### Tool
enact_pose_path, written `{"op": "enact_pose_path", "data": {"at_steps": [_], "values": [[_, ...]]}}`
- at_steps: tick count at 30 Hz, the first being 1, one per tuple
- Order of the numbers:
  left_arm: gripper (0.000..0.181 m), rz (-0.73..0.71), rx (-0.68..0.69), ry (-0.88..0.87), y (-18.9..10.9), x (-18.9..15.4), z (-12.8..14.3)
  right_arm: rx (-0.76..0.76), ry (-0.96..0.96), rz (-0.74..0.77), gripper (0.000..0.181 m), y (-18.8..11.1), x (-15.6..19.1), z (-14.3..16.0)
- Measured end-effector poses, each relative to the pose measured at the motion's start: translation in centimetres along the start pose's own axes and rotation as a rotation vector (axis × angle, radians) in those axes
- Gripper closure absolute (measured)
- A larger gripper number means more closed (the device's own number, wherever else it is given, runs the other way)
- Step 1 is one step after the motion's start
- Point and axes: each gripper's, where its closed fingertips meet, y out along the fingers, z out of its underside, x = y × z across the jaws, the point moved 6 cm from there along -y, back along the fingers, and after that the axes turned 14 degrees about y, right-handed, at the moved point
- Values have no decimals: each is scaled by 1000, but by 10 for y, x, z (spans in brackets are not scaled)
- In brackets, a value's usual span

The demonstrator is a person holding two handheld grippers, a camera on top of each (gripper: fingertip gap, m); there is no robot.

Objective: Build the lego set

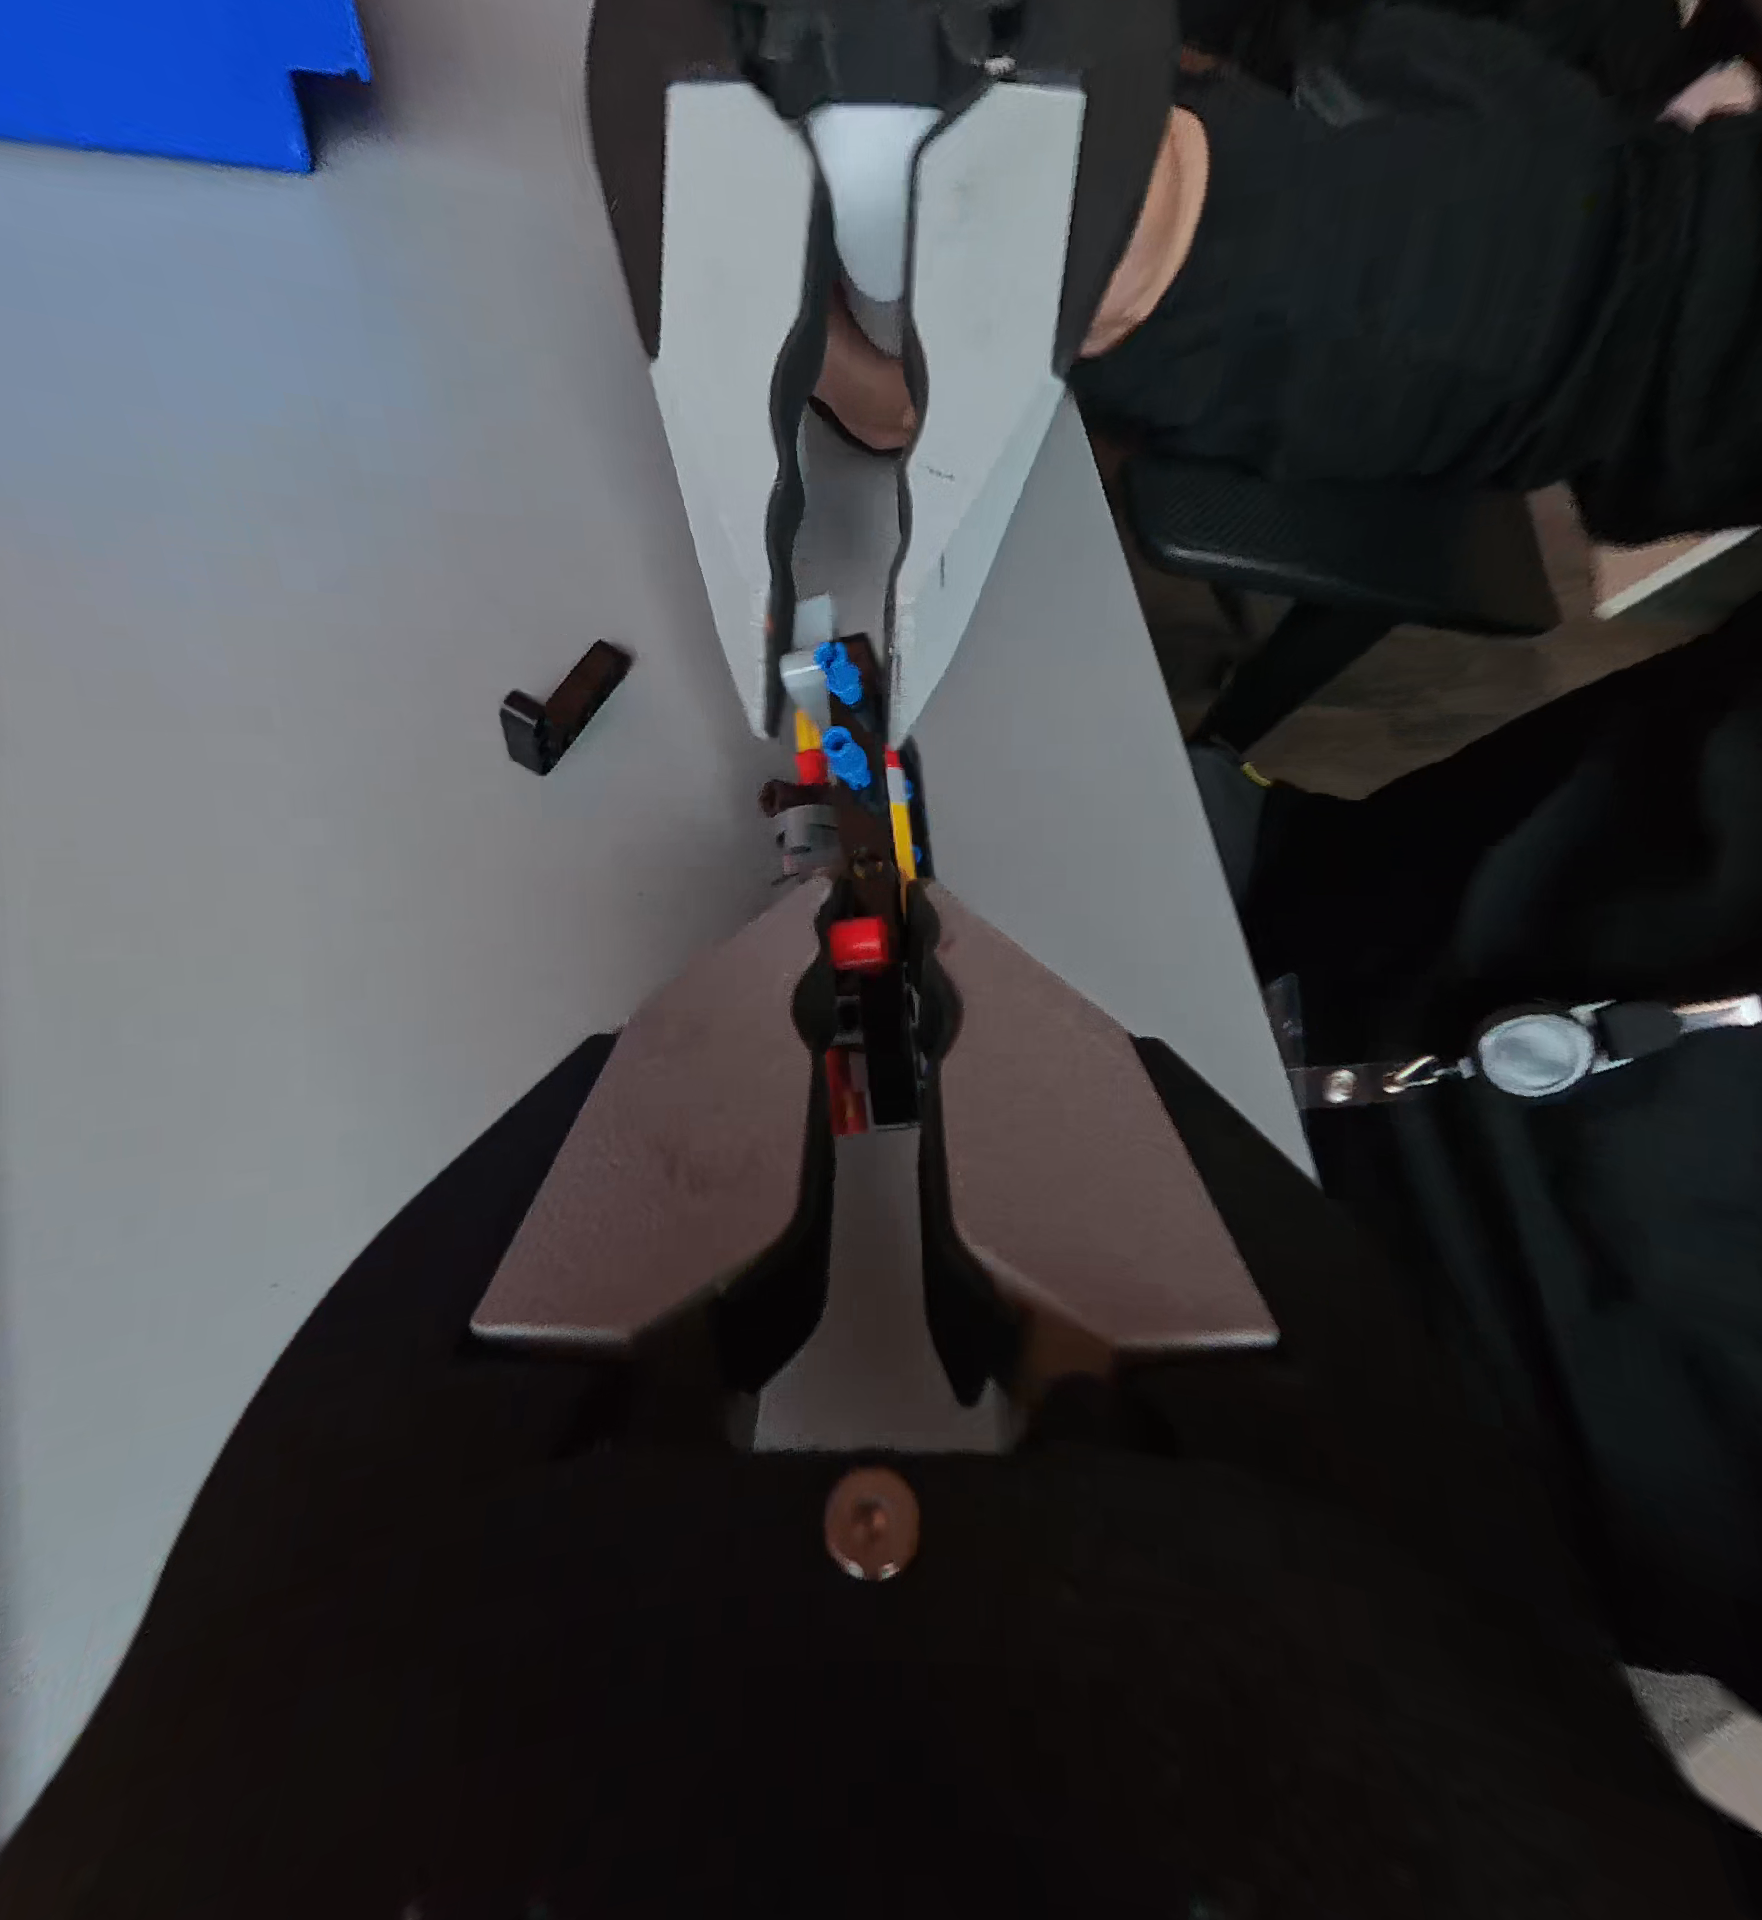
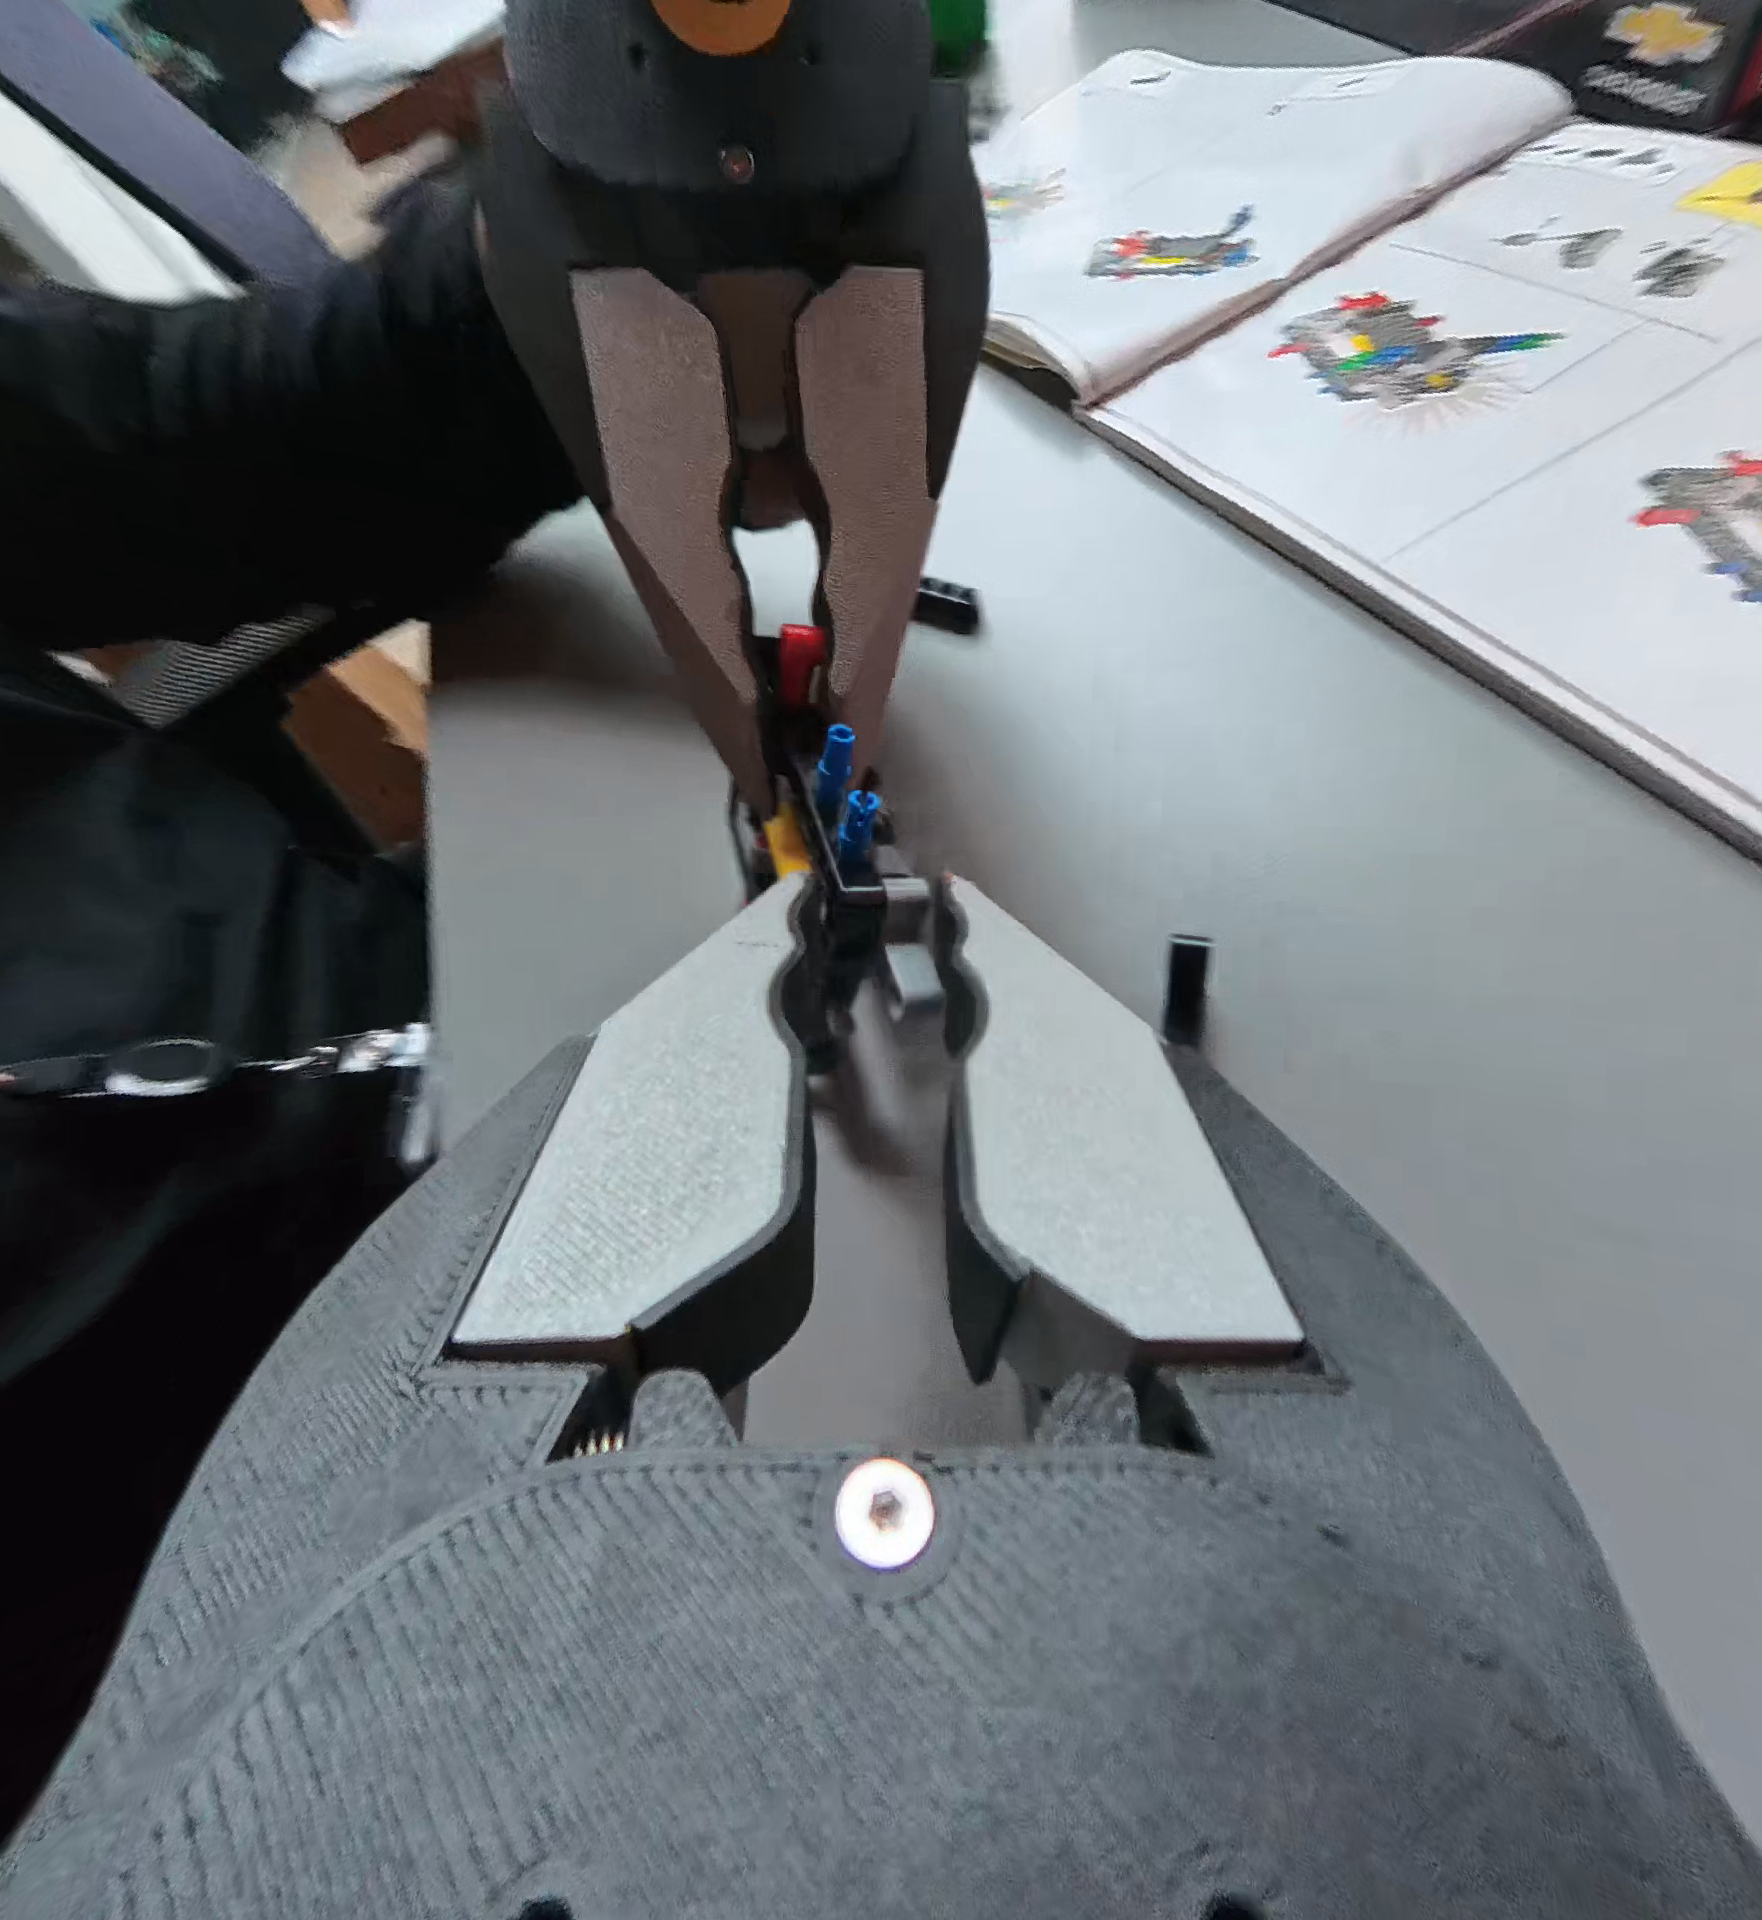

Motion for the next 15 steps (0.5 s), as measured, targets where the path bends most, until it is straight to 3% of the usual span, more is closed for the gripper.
{"op": "enact_pose_path", "data": {"at_steps": [3, 8, 10, 15], "values": [[175, 55, -36, -180, 0, 11, 5, -19, -171, 267, 147, -5, -1, -1], [175, 78, -79, -325, -1, 21, 11, -30, -716, 736, 163, -2, 31, -4], [175, 100, -95, -358, 0, 22, 11, 32, -854, 809, 164, 10, 38, -1], [176, 114, -95, -384, 2, 21, 9, 160, -982, 905, 166, 30, 26, 6]]}}
